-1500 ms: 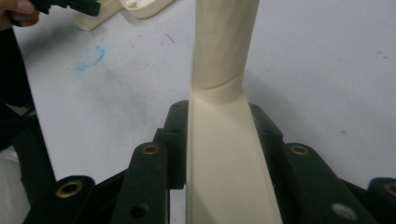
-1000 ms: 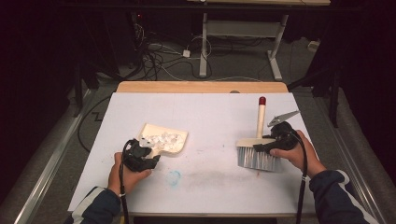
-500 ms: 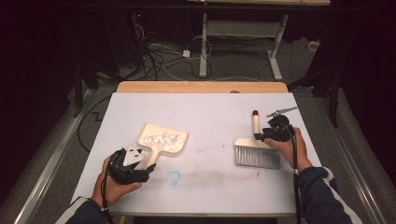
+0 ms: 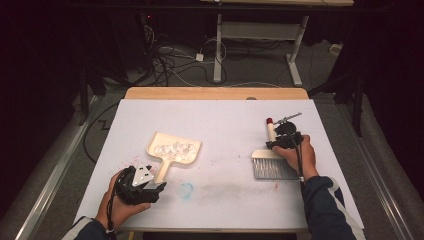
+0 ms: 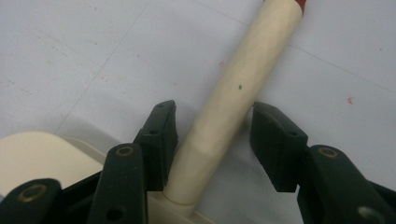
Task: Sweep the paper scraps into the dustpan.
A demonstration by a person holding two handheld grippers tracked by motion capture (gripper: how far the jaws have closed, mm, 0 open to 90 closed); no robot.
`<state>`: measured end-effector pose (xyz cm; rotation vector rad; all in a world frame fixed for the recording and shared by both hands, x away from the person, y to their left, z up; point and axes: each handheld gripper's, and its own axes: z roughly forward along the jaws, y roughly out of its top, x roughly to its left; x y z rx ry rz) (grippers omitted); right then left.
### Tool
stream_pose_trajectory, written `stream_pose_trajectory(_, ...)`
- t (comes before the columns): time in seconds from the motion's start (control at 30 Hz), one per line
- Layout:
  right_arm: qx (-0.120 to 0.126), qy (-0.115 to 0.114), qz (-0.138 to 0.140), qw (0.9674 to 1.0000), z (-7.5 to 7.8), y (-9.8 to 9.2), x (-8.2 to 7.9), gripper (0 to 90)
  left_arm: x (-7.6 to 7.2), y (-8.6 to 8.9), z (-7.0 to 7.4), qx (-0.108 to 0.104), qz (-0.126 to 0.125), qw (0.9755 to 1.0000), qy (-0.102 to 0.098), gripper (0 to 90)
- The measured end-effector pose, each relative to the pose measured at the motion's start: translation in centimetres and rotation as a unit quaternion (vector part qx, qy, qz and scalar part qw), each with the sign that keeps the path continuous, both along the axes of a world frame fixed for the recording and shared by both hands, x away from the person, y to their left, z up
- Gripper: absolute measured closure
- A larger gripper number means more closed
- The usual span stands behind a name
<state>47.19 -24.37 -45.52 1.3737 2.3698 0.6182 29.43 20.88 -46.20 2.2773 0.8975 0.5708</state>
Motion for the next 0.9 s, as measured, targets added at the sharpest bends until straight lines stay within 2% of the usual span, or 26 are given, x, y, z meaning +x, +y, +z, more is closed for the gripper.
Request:
stream_pose_trajectory(0.17, 0.006, -0.006, -0.005, 1.0, -0.1, 0.0, -0.1, 54.4, -0.3, -0.2, 0.0, 0.005, -0.009, 0.9999, -0.006, 25.8)
stream_pose_trajectory(0.33, 0.012, -0.011, -0.01, 0.9998, -0.1, 0.0, -0.1, 54.0, -0.2, 0.0, 0.0, -0.005, -0.01, 0.9999, -0.008, 25.0)
stream_pose_trajectory(0.4, 0.016, -0.022, -0.01, 0.9996, -0.1, -0.2, -0.1, 51.2, -0.3, -0.1, 0.0, -0.005, -0.01, 0.9999, -0.012, 25.0)
stream_pose_trajectory(0.53, 0.041, -0.045, -0.006, 0.9981, 0.4, -0.5, -0.5, 49.3, -0.2, -0.1, -0.1, -0.001, -0.01, 0.9999, -0.01, 25.0)
stream_pose_trajectory(0.7, 0.053, -0.078, 0.007, 0.9955, 1.3, -0.5, -1.0, 48.5, -0.1, -0.1, -0.2, 0.002, -0.01, 0.9999, -0.009, 25.0)
stream_pose_trajectory(0.77, 0.05, -0.086, 0.009, 0.995, 1.6, -0.4, -1.2, 47.9, -0.1, -0.1, -0.2, 0.003, -0.011, 0.9999, -0.009, 25.0)
stream_pose_trajectory(0.9, 0.064, -0.097, 0.016, 0.9931, 2.0, -0.4, -1.4, 46.1, -0.1, -0.1, -0.2, 0.005, -0.012, 0.9999, -0.008, 25.0)
